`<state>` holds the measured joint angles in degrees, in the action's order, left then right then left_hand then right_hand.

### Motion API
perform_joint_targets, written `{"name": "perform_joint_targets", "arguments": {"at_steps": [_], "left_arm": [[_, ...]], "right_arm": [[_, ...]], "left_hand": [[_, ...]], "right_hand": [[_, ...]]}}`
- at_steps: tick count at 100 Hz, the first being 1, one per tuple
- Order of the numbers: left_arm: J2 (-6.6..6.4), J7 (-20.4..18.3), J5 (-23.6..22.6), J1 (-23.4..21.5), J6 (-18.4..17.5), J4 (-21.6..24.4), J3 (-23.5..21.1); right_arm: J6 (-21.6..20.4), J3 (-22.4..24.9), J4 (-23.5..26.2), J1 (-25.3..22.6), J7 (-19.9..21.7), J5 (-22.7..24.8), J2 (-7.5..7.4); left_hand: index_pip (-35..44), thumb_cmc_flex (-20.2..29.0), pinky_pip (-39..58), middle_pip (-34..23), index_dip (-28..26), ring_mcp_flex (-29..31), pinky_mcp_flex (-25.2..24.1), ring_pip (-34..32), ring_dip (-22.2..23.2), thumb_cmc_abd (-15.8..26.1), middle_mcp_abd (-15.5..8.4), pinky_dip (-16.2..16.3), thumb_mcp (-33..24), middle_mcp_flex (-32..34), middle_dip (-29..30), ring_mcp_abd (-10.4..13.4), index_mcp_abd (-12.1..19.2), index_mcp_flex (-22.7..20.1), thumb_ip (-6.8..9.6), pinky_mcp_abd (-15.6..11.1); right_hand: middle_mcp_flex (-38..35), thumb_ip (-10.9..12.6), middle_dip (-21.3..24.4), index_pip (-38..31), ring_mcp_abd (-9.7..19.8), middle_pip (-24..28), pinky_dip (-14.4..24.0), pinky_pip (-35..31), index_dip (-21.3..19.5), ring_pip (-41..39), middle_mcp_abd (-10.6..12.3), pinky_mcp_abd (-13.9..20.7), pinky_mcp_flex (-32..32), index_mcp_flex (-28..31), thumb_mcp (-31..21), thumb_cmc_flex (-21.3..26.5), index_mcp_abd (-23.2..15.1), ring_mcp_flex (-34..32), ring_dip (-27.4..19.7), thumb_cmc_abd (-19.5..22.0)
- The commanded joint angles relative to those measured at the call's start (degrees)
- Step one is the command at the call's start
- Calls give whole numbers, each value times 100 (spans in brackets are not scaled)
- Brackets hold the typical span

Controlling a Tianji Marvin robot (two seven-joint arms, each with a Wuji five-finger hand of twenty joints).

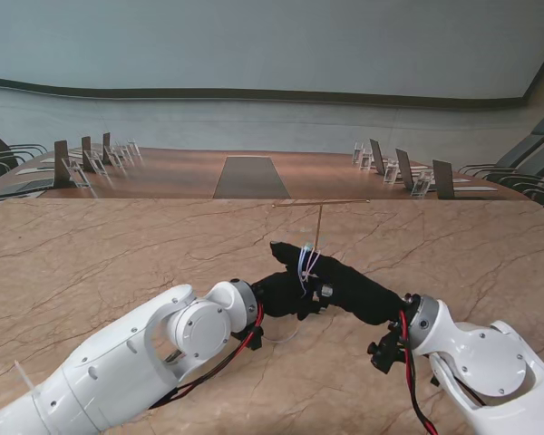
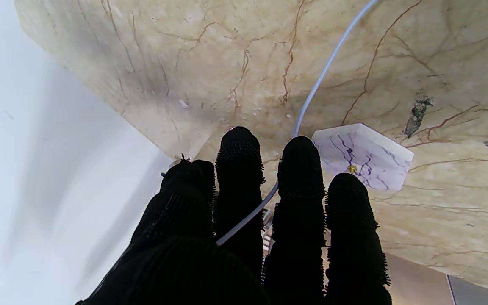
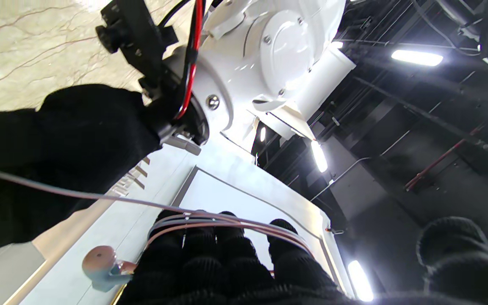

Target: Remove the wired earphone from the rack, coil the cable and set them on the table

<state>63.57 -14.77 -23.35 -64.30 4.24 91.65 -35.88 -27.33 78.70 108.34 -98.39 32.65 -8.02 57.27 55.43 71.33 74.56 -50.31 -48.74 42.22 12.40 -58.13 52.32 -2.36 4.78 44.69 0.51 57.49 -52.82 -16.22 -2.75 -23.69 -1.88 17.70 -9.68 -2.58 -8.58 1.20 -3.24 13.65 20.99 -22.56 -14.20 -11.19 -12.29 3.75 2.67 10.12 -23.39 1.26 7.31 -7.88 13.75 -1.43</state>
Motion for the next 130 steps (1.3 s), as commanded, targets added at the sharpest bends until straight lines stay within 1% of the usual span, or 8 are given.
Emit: {"name": "perform_joint_targets", "arguments": {"at_steps": [1, 5, 32, 35, 55, 59, 104, 130], "left_arm": [[36, -36, 11, 6, 49, 24, -19], [34, -48, 5, 13, 56, 30, -27], [42, -38, -58, 113, 69, -42, -101], [42, -38, -71, 133, 62, -56, -110], [46, -32, -151, 271, -32, -133, -174], [46, -32, -175, 298, -55, -149, -183], [5, -64, -434, 419, -221, -138, -366], [-30, -83, -543, 356, -279, -13, -507]], "right_arm": [[-24, -54, 122, -15, 62, -17, -3], [-28, -73, 137, -13, 98, -32, -13], [-55, -98, 280, -134, 236, -103, -56], [-61, -95, 295, -156, 248, -109, -60], [-46, -112, 345, -256, 324, -141, -80], [-18, -130, 324, -259, 338, -154, -78], [429, -295, 191, -522, 341, -18, -52], [652, -301, 46, -711, 162, 171, -3]], "left_hand": [[-94, 264, -15, 58, -87, -97, -74, 26, 26, 176, 90, -24, 46, -83, 60, 71, 160, 126, -159, -101], [-93, 264, -14, 56, -89, -96, -73, 28, 26, 182, 75, -25, 51, -85, 59, 78, 168, 127, -161, -107], [-96, 264, -13, 48, -81, -85, -70, 27, 32, 178, 72, -30, 60, -87, 59, 90, 171, 123, -161, -120], [-102, 264, -15, 49, -76, -92, -75, 30, 31, 178, 80, -31, 53, -89, 60, 84, 161, 130, -158, -124], [-99, 264, -10, 45, -62, -87, -66, 28, 34, 175, 78, -32, 47, -86, 59, 88, 140, 123, -159, -114], [-98, 264, -10, 45, -61, -86, -66, 28, 34, 171, 74, -32, 44, -86, 60, 87, 138, 120, -158, -115], [-82, 264, 11, 90, -23, -18, -4, 33, 4, 133, 117, -43, 21, -18, 104, 76, 94, 87, -166, -92], [-88, 263, 12, 95, -5, -18, -8, 33, -4, 137, 110, -51, 17, -19, 105, 74, 80, 86, -165, -86]], "right_hand": [[-10, -168, -88, -37, -8, 78, -79, -169, -139, -92, 13, -15, 91, -140, -53, -227, -362, -87, -13, 22], [14, -166, -135, -44, -33, 193, -137, -256, -411, -99, 5, -30, 85, -172, -58, -231, -386, -105, -6, 24], [-38, -165, -280, -44, -242, 535, -185, -470, -702, -188, -111, -197, 189, -180, -63, -200, -507, -331, 55, 8], [-18, -165, -326, -50, -280, 649, -224, -567, -833, -193, -129, -229, 191, -195, -46, -184, -529, -369, 85, 12], [-140, -163, -341, -86, -322, 720, -268, -715, -995, -241, -163, -269, 281, -177, -41, -156, -568, -501, 113, 15], [-133, -139, -355, -128, -325, 756, -378, -904, -1230, -265, -163, -268, 230, -221, -41, -154, -585, -504, 123, 16], [-171, -159, -356, -192, -325, 766, -502, -1136, -1400, -277, -188, -255, 160, -190, -12, -102, -616, -529, 130, 12], [-101, -155, -343, -257, -292, 738, -587, -1161, -1451, -238, -157, -239, 72, -188, -3, -104, -651, -456, 120, 12]]}}
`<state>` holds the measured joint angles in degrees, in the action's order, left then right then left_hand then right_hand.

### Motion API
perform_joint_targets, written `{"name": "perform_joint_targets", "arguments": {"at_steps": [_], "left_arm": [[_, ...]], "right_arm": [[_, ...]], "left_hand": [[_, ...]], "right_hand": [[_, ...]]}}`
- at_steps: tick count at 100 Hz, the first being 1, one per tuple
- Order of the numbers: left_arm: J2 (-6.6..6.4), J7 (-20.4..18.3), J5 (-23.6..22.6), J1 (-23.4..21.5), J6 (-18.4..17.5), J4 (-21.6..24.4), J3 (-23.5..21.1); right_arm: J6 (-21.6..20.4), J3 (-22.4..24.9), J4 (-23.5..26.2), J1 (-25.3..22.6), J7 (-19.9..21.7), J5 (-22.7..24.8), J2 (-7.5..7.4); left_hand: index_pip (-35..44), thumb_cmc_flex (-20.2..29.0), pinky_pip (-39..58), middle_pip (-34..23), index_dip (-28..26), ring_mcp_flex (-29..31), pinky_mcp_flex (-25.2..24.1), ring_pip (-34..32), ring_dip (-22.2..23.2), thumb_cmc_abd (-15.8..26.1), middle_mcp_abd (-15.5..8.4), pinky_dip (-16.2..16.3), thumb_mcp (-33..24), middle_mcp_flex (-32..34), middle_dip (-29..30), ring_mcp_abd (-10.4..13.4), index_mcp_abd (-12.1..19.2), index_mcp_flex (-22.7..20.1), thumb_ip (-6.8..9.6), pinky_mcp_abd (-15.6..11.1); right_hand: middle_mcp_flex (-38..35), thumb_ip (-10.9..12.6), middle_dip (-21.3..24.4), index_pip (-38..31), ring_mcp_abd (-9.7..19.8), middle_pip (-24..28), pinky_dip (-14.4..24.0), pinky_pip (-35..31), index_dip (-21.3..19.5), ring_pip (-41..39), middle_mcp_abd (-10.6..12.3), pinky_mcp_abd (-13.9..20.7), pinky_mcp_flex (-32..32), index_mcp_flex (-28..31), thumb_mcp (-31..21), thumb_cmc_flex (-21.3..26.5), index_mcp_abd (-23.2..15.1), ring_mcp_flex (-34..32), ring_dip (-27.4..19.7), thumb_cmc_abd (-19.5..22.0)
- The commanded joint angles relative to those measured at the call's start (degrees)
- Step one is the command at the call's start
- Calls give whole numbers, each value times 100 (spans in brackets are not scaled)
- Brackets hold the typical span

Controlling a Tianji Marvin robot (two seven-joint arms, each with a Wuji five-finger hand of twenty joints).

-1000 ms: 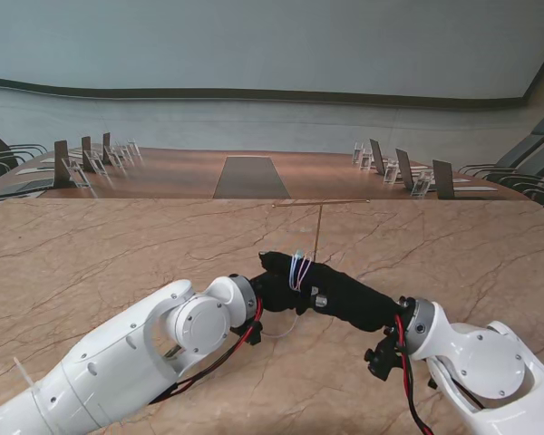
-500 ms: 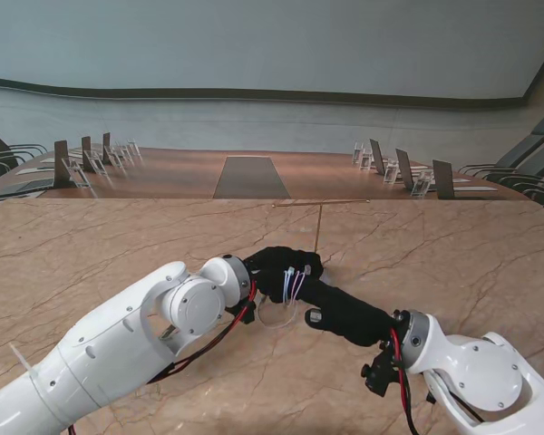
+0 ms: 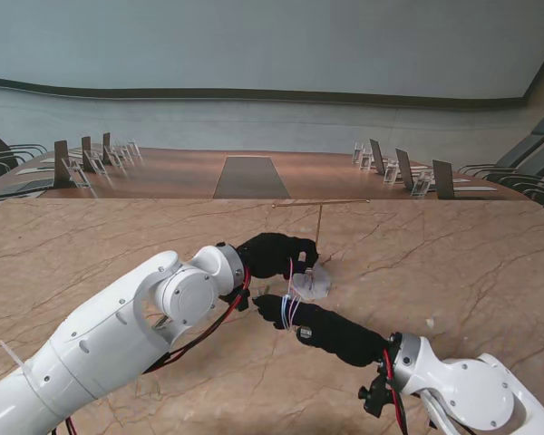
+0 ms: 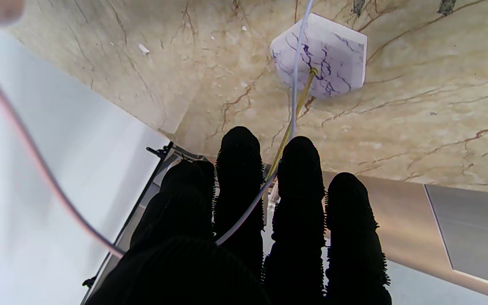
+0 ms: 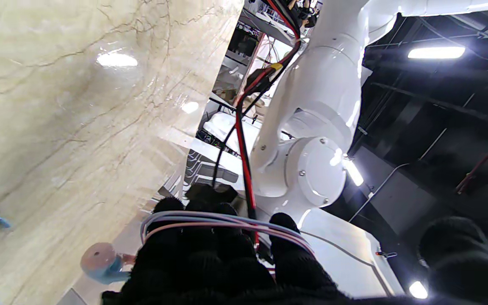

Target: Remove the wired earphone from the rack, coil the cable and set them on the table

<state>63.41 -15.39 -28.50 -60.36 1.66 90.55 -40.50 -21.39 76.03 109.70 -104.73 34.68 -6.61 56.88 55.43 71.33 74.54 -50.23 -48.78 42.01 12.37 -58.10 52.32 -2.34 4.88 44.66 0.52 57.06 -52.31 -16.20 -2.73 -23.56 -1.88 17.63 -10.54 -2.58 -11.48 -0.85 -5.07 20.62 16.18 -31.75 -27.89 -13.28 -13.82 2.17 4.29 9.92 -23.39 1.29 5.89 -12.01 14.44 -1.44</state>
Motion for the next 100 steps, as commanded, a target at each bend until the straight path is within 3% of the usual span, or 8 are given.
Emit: {"name": "perform_joint_targets", "arguments": {"at_steps": [1, 100], "left_arm": [[-16, -21, -34, -43, -23, 104, -51], [-160, -218, -362, -315, -423, 557, -506]], "right_arm": [[66, -35, -99, -80, -50, 35, 39], [730, -134, -891, 128, -630, 445, 227]], "left_hand": [[-88, 263, 14, 85, 1, 2, -4, 30, -4, 134, 81, -47, 13, 24, 54, 74, 76, 74, -165, -80], [-91, 264, 92, 45, 51, 195, 163, -29, -29, 73, 72, -61, 3, 207, 49, 71, 19, -7, -183, -22]], "right_hand": [[-11, -155, -52, -56, -108, 39, -109, -240, -85, -26, -3, -81, -95, -167, -2, -109, -512, -35, 50, 12], [111, -168, 85, -118, -7, -241, -221, 20, 12, 97, 61, -35, -222, -246, -27, -173, -348, 209, 26, -2]]}}
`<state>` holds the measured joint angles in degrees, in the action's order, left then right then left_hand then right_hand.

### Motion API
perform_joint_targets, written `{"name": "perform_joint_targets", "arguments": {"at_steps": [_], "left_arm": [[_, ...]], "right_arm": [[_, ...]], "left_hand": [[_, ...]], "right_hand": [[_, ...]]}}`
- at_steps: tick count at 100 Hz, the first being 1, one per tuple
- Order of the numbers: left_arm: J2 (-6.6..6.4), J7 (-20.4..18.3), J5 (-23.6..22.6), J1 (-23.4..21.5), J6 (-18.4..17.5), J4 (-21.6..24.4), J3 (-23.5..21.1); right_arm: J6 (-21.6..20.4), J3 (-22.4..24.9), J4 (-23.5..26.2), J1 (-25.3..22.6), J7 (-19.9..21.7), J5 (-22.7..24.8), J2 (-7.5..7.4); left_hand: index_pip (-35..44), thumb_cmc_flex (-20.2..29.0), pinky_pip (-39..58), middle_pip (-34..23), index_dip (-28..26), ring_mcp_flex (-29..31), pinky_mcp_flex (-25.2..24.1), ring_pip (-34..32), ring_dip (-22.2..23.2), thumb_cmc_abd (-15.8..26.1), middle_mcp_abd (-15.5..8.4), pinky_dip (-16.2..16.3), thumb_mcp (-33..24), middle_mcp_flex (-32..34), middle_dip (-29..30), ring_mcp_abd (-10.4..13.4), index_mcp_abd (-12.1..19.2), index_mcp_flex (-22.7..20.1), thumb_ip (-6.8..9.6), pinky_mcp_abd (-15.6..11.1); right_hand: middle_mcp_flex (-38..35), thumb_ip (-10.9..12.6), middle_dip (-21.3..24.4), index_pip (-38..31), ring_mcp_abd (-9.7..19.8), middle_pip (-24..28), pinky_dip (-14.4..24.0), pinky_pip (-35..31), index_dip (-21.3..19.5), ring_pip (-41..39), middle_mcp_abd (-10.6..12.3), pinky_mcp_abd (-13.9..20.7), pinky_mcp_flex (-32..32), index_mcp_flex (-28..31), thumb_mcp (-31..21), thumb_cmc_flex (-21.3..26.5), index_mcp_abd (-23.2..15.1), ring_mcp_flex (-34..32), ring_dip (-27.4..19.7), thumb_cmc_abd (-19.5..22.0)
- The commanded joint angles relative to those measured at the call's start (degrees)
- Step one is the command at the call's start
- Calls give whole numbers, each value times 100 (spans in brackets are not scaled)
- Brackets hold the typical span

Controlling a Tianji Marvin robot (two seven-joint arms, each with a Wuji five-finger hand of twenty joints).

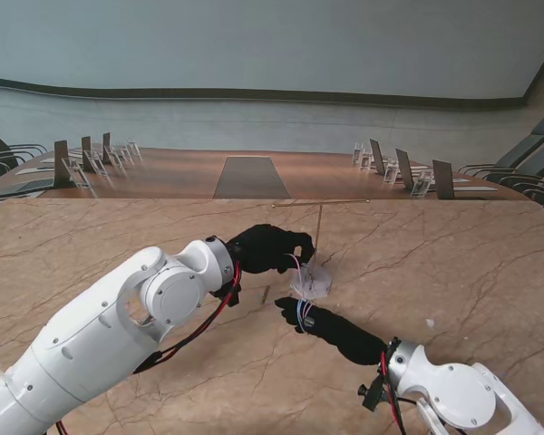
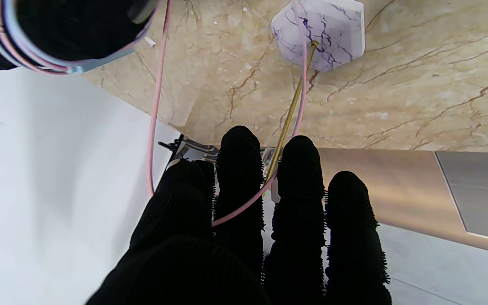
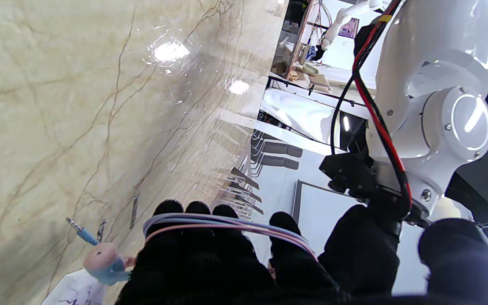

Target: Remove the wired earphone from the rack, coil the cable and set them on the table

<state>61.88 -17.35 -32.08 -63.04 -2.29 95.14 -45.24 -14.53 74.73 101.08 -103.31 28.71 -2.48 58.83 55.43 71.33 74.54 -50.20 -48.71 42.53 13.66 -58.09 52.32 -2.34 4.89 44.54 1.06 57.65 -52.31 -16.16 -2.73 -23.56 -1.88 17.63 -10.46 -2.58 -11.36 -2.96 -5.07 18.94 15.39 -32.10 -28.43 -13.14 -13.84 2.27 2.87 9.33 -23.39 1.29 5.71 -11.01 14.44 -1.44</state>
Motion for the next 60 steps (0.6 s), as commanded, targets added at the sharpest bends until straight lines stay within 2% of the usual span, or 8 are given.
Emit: {"name": "perform_joint_targets", "arguments": {"at_steps": [1, 14, 24, 26, 28, 52, 54, 60], "left_arm": [[-8, -25, -5, -50, -32, 105, -37], [-25, -59, -15, -99, -77, 183, -100], [-37, -103, 11, -125, -89, 231, -139], [-39, -109, 11, -130, -93, 239, -147], [-41, -113, 9, -138, -99, 249, -155], [-63, -141, 40, -265, -199, 409, -236], [-65, -144, 41, -281, -206, 427, -245], [-68, -141, 48, -327, -220, 475, -268]], "right_arm": [[47, -1, -32, -14, -37, 35, 34], [86, 51, -68, -20, -95, 81, 50], [111, 96, -94, -32, -158, 112, 67], [113, 101, -100, -33, -174, 115, 71], [115, 106, -107, -34, -189, 119, 75], [159, 131, -206, -20, -362, 157, 122], [168, 135, -213, -19, -377, 160, 126], [192, 150, -234, -15, -416, 166, 138]], "left_hand": [[-93, 264, 94, 44, 45, 150, 38, -32, -30, 75, 107, -50, -50, 152, 49, 69, 21, -7, -184, -20], [-96, 264, 173, -56, 62, 348, 201, -112, -38, 53, -129, -42, -37, 395, 17, 59, 35, -41, -190, 45], [-100, 264, 209, -90, 71, 451, 290, -130, -68, 50, -131, -52, -22, 517, 13, 25, 52, -56, -189, 95], [-102, 264, 217, -88, 74, 465, 306, -134, -74, 52, -125, -54, -19, 532, 16, 29, 59, -61, -189, 99], [-102, 264, 220, -87, 75, 471, 311, -137, -77, 52, -127, -56, -17, 536, 17, 32, 60, -63, -189, 100], [-110, 264, 262, -58, 85, 542, 377, -177, -116, 34, -117, -81, -10, 602, 35, 7, 49, -84, -191, 138], [-110, 264, 265, -51, 88, 542, 380, -178, -118, 34, -122, -83, -7, 605, 39, 7, 59, -91, -193, 136], [-115, 264, 270, -21, 93, 543, 389, -181, -125, 25, -107, -90, -11, 611, 52, 7, 61, -102, -192, 139]], "right_hand": [[104, -169, 75, 100, -6, -79, -142, 58, 69, 84, 63, -44, -81, -188, -26, -176, -327, 111, 26, 2], [94, -176, 104, 397, -23, -163, -100, 129, 193, 88, 40, -54, -71, -148, -37, -208, -79, 126, 31, 1], [101, -179, 121, 510, -44, -205, -81, 154, 315, 92, 8, -60, -73, -141, -42, -214, 134, 145, 32, -1], [98, -180, 115, 494, -41, -217, -14, 202, 696, 93, 8, -59, -65, -101, -46, -215, 148, 149, 31, -1], [103, -181, 116, 493, -42, -225, 3, 216, 794, 93, 5, -59, -66, -93, -46, -218, 155, 151, 32, 1], [128, -196, 219, 598, -1, -439, 25, 317, 1116, 124, 25, -24, -123, -71, -31, -258, 247, 270, 18, 18], [127, -200, 239, 587, 7, -526, 84, 384, 1574, 130, 35, -14, -130, -28, -34, -272, 256, 293, 9, 22], [116, -211, 328, 616, 36, -710, 119, 445, 1884, 154, 42, 12, -173, -6, -24, -296, 275, 360, -3, 36]]}}
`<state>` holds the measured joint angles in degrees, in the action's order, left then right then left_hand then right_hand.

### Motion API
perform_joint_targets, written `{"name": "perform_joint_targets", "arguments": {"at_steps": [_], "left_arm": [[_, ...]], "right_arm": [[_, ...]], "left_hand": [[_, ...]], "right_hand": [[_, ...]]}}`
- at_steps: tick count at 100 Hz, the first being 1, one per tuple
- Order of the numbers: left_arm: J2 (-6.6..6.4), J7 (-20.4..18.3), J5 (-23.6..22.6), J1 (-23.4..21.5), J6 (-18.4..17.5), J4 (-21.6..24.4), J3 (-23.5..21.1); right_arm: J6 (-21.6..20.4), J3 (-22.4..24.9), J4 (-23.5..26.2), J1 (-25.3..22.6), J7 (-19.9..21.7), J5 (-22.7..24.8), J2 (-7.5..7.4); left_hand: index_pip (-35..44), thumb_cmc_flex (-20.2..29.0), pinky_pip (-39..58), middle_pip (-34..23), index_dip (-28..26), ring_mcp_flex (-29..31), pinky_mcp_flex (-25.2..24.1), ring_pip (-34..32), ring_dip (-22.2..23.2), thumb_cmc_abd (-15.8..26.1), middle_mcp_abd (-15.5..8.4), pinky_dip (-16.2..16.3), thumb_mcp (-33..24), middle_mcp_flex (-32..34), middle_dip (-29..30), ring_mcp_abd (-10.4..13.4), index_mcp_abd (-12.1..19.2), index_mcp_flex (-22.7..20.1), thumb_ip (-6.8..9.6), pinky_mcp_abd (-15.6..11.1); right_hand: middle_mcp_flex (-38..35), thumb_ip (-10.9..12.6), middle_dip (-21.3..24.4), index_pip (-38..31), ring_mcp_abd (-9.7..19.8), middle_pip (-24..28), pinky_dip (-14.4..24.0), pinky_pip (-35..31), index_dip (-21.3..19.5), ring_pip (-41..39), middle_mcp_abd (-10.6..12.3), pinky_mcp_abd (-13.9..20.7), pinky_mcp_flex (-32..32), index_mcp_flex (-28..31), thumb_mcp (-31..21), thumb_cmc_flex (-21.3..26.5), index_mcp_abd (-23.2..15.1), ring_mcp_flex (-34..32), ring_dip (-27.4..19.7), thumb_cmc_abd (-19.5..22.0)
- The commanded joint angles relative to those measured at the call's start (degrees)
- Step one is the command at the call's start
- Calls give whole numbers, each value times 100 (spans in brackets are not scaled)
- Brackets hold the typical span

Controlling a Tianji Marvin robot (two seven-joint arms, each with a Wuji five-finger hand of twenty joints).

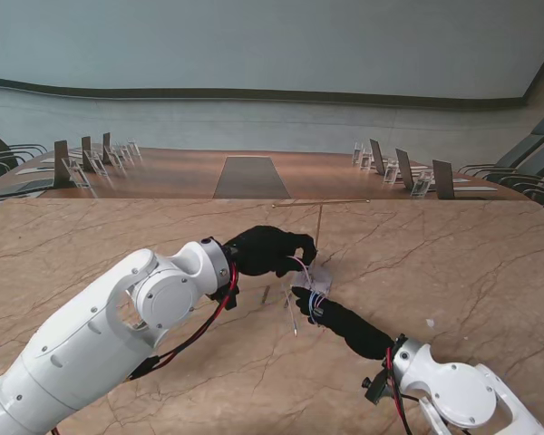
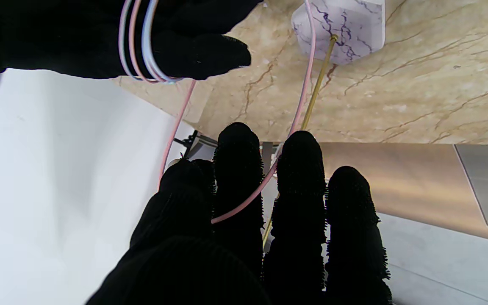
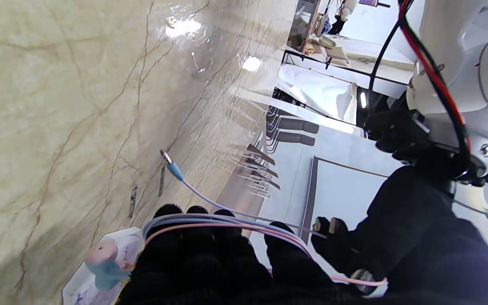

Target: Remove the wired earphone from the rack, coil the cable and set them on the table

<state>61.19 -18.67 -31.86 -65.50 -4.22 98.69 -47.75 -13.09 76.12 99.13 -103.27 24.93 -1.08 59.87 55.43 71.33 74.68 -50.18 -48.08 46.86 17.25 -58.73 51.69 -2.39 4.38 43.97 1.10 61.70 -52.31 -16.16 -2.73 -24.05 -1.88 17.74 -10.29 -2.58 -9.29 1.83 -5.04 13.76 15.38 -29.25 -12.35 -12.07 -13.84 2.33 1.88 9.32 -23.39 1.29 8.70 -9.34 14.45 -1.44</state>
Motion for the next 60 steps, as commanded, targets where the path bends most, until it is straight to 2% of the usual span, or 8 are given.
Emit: {"name": "perform_joint_targets", "arguments": {"at_steps": [1, 2, 3, 5, 14, 17, 31, 60], "left_arm": [[1, -8, 29, -88, -27, 127, -19], [1, -6, 32, -93, -25, 134, -21], [1, -6, 36, -98, -22, 141, -22], [1, -7, 43, -106, -14, 155, -25], [1, -5, 73, -157, 11, 228, -39], [2, 0, 89, -176, 12, 252, -42], [-11, -26, 139, -274, 2, 363, -36], [-51, -73, 197, -627, 53, 616, -59]], "right_arm": [[50, 14, -43, -19, -46, 26, 36], [50, 17, -47, -18, -56, 28, 38], [49, 19, -52, -17, -66, 28, 41], [47, 24, -61, -16, -86, 29, 46], [45, 57, -90, -10, -171, 26, 70], [43, 70, -95, -8, -198, 25, 77], [33, 156, -105, -8, -332, 42, 111], [-175, 279, -205, 134, -646, -13, 192]], "left_hand": [[-115, 264, 256, -19, 30, 110, 30, -117, -63, 31, -55, -34, -15, 208, 53, 7, 61, -53, -192, 128], [-116, 264, 255, -17, 30, 110, 29, -117, -64, 26, -59, -35, -14, 209, 54, 7, 61, -53, -193, 128], [-118, 264, 254, -15, 32, 110, 25, -117, -64, 30, -58, -37, -15, 207, 55, 7, 57, -52, -192, 127], [-121, 264, 249, -9, 34, 109, 15, -117, -66, 39, -62, -39, -16, 202, 56, 7, 50, -52, -191, 123], [-128, 264, 248, -2, 38, 92, 6, -106, -74, 34, -70, -45, -18, 202, 54, 4, 37, -55, -192, 124], [-128, 264, 247, -1, 37, 99, 0, -108, -75, 28, -67, -47, -24, 200, 53, -1, 35, -60, -189, 123], [-130, 264, 251, 0, 31, 95, 0, -108, -81, 21, -75, -54, -33, 202, 43, -1, 18, -63, -190, 119], [-129, 264, 248, -4, 35, 77, -18, -109, -83, 11, -64, -64, -62, 188, 24, -1, -40, -67, -191, 122]], "right_hand": [[103, -212, 126, 141, 34, -204, 123, 164, 293, 51, 41, 8, -78, -6, -21, -300, -20, 202, -5, 36], [110, -213, 130, 144, 36, -214, 124, 168, 305, 52, 43, 11, -82, -8, -19, -304, -16, 207, -5, 37], [110, -215, 133, 123, 41, -250, 169, 215, 639, 51, 49, 16, -80, 21, -23, -316, -13, 215, -10, 41], [117, -218, 138, 108, 47, -283, 204, 255, 893, 53, 49, 23, -87, 37, -23, -329, -10, 229, -14, 47], [148, -226, 174, 131, 112, -360, 214, 301, 1030, 116, 79, 57, -137, 30, -9, -356, -5, 353, -37, 63], [123, -233, 221, 174, 119, -450, 245, 358, 1249, 160, 84, 65, -140, 63, 3, -360, -10, 347, -40, 73], [166, -253, 390, 320, 173, -800, 300, 466, 1471, 342, 147, 121, -187, 74, 40, -393, -39, 381, -85, 109], [173, -269, 502, 356, 260, -1067, 419, 688, 1508, 590, 211, 210, -261, 86, 89, -370, -115, 411, -104, 125]]}}
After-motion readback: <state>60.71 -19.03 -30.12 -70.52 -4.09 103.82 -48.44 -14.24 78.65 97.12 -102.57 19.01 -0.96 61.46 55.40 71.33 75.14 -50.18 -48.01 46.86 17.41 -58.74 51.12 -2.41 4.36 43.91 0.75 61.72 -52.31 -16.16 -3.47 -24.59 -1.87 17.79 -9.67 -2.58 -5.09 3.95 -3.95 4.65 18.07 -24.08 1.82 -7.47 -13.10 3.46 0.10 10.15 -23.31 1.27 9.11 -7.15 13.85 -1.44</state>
